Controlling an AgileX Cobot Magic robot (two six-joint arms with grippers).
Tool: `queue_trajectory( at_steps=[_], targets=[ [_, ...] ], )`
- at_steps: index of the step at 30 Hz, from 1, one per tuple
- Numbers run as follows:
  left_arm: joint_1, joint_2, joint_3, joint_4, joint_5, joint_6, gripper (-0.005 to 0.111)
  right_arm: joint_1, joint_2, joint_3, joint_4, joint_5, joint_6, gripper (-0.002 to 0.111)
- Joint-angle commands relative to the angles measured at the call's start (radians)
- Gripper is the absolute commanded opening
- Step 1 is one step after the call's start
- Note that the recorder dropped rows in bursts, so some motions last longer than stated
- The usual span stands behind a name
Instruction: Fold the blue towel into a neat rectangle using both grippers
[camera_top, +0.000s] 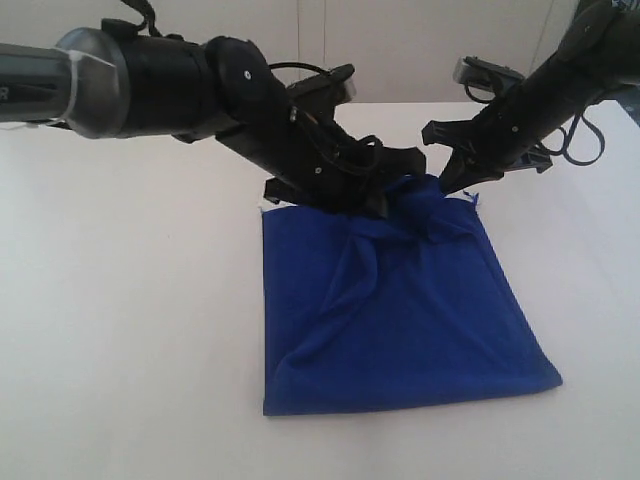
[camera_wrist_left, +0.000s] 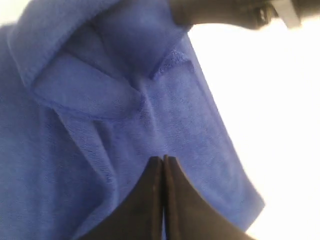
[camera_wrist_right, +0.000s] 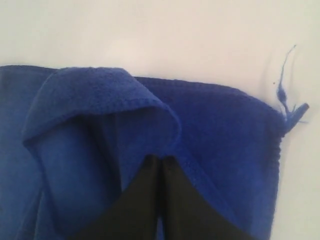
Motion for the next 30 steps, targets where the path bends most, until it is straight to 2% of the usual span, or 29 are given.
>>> queue_trajectory(
  at_steps=[1,3,5,8,10,14,18,30],
  targets=[
    [-0.002,0.063,-0.005,-0.191,-0.023,-0.071,0.000,-0.005,-0.011,-0.004,-0.036,-0.007,0.006,0.000],
    [-0.002,0.084,-0.007,-0.239,-0.038,-0.092,0.002,-0.005,-0.011,-0.004,-0.058,-0.007,0.021,0.000],
    [-0.002,0.109,-0.010,-0.276,-0.028,-0.103,0.015,-0.005,-0.011,-0.004,-0.076,-0.009,0.029,0.000],
    [-0.002,0.126,-0.010,-0.280,-0.045,-0.163,0.046,-0.005,-0.011,-0.004,-0.076,-0.016,0.029,0.000],
    [0.000,0.131,-0.010,-0.280,-0.082,-0.168,0.056,-0.005,-0.011,-0.004,-0.076,-0.023,0.029,0.000],
    [0.002,0.137,-0.010,-0.276,-0.115,-0.168,0.056,-0.005,-0.011,-0.004,-0.076,-0.033,0.047,0.000],
    [0.002,0.153,-0.010,-0.358,-0.140,-0.171,0.056,-0.005,-0.011,-0.004,-0.076,-0.035,0.049,0.000],
    [0.002,0.206,-0.012,-0.434,-0.212,-0.171,0.056,-0.005,-0.007,0.002,-0.076,-0.045,0.049,0.000]
  ],
)
